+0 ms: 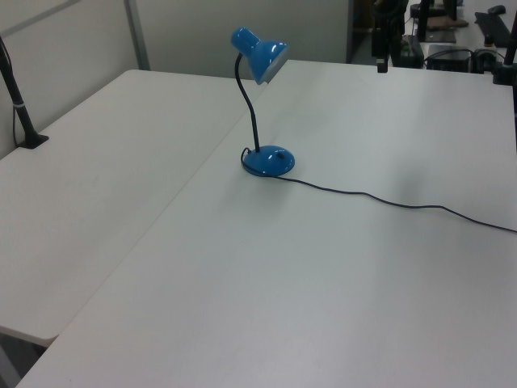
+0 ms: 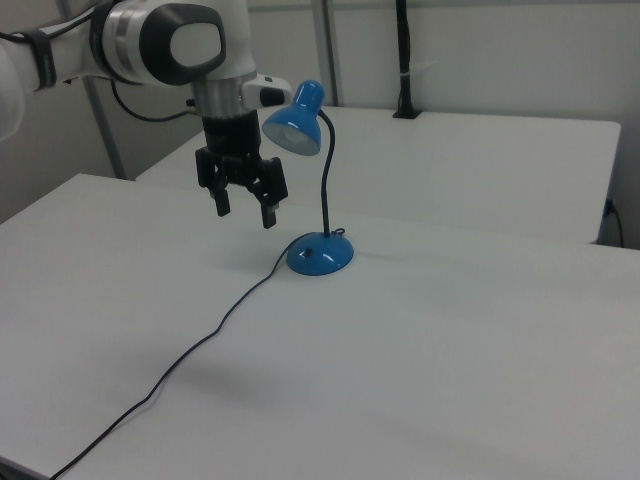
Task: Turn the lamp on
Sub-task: 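Move the gripper down to the switch on the blue lamp base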
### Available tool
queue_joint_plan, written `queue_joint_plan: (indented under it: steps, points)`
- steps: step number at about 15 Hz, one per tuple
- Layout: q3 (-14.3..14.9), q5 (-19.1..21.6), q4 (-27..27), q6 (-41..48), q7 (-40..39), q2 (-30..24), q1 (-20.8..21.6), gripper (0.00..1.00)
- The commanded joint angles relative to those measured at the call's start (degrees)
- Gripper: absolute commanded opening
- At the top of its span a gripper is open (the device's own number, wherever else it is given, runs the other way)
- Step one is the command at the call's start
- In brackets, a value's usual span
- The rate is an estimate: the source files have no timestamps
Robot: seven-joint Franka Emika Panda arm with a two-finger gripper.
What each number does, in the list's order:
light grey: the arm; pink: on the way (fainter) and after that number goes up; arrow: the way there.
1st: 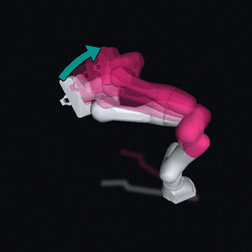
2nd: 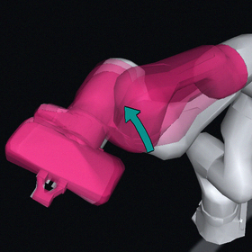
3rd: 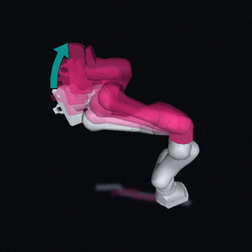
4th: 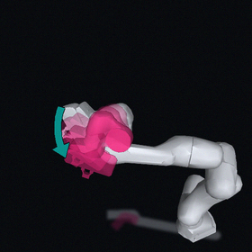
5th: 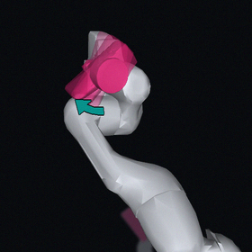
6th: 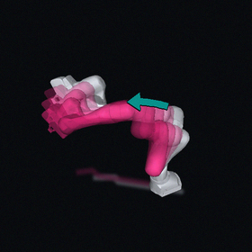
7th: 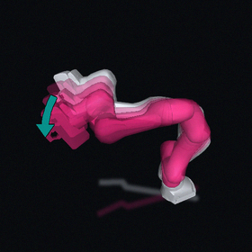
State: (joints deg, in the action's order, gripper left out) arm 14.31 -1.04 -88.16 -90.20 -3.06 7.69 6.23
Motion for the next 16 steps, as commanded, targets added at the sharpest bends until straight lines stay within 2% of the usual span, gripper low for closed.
queue_joint_plan:
  steps: [1, 9, 10, 11, 12, 13, 16]
  points:
    - [0.4, 0.8, -1.0, -0.3, -0.5, -1.1, -0.2, 1.0]
    - [0.4, 0.7, -1.0, -3.3, -1.1, 0.1, 0.1, 1.0]
    - [0.4, 0.9, -1.1, -5.8, -1.6, 0.1, 0.0, 0.9]
    - [0.4, 0.9, -1.1, -7.3, -2.7, 1.3, 0.1, 0.63]
    - [0.3, 1.7, -1.1, -9.2, -6.4, 2.2, 0.3, 0.19]
    - [0.3, 3.7, -1.4, -11.3, -8.3, 2.9, 0.4, 0.01]
    - [-0.3, 7.4, -1.5, -22.2, -7.7, 7.6, 1.0, 0.0]
